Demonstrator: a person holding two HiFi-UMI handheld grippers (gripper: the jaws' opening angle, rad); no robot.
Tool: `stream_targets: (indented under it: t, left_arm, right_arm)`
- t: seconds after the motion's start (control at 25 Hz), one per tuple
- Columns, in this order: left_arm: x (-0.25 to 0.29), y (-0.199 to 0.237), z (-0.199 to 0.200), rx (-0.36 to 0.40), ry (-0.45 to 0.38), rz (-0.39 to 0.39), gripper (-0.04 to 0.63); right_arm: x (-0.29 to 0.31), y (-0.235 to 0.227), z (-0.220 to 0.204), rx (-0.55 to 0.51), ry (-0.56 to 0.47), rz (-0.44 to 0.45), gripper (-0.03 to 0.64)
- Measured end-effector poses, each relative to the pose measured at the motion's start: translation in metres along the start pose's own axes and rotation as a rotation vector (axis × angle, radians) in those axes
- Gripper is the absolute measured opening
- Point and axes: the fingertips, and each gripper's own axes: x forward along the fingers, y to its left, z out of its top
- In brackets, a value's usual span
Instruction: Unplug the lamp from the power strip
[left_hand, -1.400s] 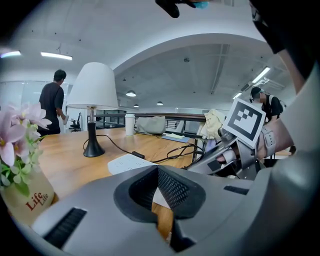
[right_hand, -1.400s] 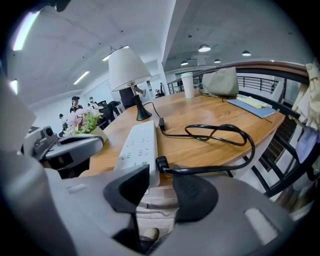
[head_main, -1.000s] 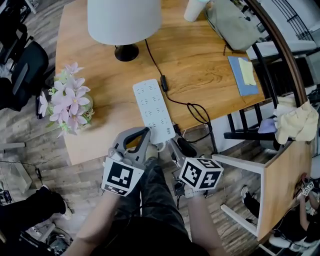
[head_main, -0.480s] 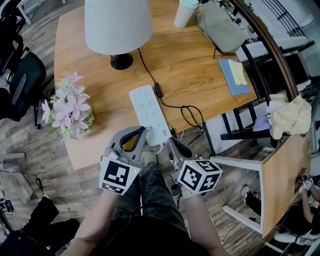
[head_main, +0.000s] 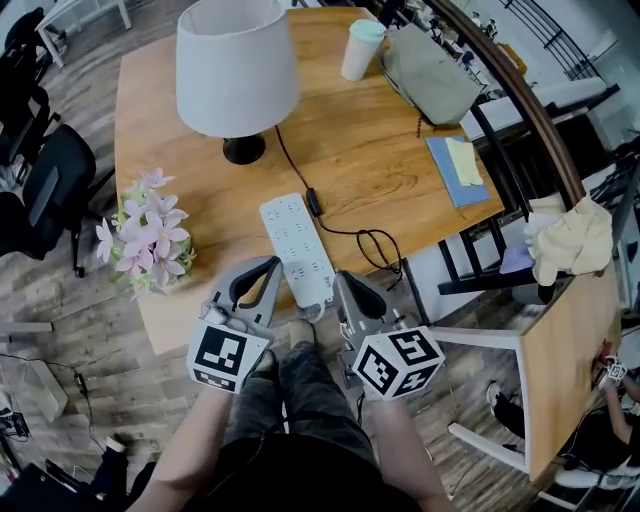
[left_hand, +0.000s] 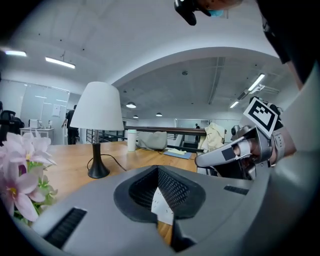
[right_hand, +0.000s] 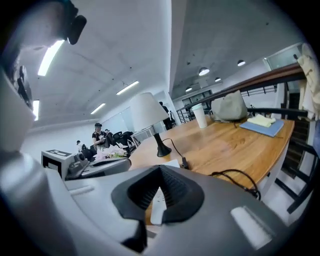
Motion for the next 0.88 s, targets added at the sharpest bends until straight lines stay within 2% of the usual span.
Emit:
stream_targets:
  t: [0.12, 0.48, 0.88]
  left_arm:
    - [-0.002, 0.004, 0.011, -0.015, -0.03, 0.004, -0.003]
    - [-0.014, 0.017, 0.04, -0.029, -0.109, 0.034, -0.003]
    - [-0.025, 0.024, 0.059, -0.042, -0.153, 0.058, -0.003]
  right_arm:
    - [-0.002, 0.006, 0.015, -0.081, -0.036, 0.009, 0.006]
    - [-0.008, 0.019, 0.05, -0.222, -0.138, 0.026, 0.006]
    - [-0.015, 0.028, 0.074, -0.283, -0.199, 0.034, 0.006]
